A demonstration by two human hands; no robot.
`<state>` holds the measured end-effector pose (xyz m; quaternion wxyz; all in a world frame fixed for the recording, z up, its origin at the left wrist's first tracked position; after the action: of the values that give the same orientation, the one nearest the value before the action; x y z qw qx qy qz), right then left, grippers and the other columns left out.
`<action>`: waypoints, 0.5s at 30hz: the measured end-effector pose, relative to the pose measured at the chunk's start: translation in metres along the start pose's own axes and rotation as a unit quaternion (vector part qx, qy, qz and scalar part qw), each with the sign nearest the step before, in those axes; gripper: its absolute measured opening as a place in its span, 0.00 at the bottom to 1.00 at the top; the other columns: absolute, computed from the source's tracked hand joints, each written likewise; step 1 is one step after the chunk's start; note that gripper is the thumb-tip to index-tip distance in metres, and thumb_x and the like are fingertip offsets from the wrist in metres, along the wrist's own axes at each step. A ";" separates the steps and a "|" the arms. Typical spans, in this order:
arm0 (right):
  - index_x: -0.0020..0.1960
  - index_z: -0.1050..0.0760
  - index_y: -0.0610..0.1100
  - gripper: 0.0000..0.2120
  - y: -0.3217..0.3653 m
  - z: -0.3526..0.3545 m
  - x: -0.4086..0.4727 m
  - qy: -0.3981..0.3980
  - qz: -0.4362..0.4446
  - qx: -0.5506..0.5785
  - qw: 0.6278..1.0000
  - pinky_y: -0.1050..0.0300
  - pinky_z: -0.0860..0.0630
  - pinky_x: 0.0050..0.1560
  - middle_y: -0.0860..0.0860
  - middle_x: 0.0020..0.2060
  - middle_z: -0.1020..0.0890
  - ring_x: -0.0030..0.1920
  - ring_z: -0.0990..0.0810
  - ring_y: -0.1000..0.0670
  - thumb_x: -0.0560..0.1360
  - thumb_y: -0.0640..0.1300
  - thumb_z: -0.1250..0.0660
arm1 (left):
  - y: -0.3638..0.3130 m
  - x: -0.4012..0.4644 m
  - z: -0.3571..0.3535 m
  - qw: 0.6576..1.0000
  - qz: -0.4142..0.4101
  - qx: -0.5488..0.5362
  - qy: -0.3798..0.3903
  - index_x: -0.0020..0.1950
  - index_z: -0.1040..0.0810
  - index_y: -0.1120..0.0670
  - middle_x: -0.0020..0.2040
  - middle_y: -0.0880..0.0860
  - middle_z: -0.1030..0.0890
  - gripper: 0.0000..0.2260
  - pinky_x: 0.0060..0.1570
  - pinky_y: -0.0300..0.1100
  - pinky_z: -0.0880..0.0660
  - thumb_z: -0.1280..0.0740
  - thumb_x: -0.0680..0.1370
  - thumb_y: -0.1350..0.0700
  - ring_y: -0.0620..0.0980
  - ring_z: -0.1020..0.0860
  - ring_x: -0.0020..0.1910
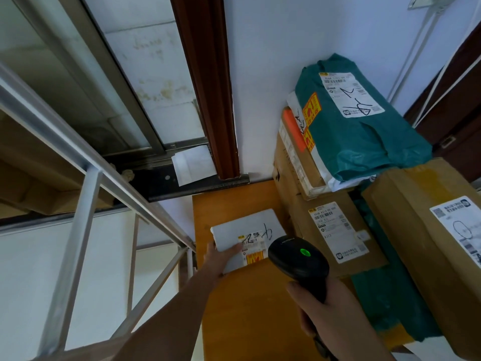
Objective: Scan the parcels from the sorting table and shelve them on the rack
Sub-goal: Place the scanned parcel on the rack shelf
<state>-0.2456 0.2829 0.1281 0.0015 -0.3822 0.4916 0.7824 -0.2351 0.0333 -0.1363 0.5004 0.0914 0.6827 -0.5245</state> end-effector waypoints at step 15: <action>0.44 0.25 0.44 0.07 0.033 -0.006 -0.013 -0.059 0.085 -0.032 0.994 0.67 0.26 0.27 0.51 0.22 0.24 0.22 0.24 0.57 0.79 0.45 0.32 | -0.079 -0.079 0.000 0.979 -0.096 -0.176 0.032 0.71 0.24 0.49 0.60 0.56 0.13 0.27 0.55 0.61 0.16 0.26 0.75 0.41 0.61 0.14 0.58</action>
<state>-0.2452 0.2663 0.1600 -0.0485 -0.2919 0.4961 0.8163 -0.2481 0.0311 -0.0257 0.4337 -0.0471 0.7856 -0.4388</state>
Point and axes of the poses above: each hand's wrist, its own x-axis towards the middle knuckle, its own z-axis out of the back of the hand, y = z × x, the point moved 6 cm from there along x, towards the middle knuckle
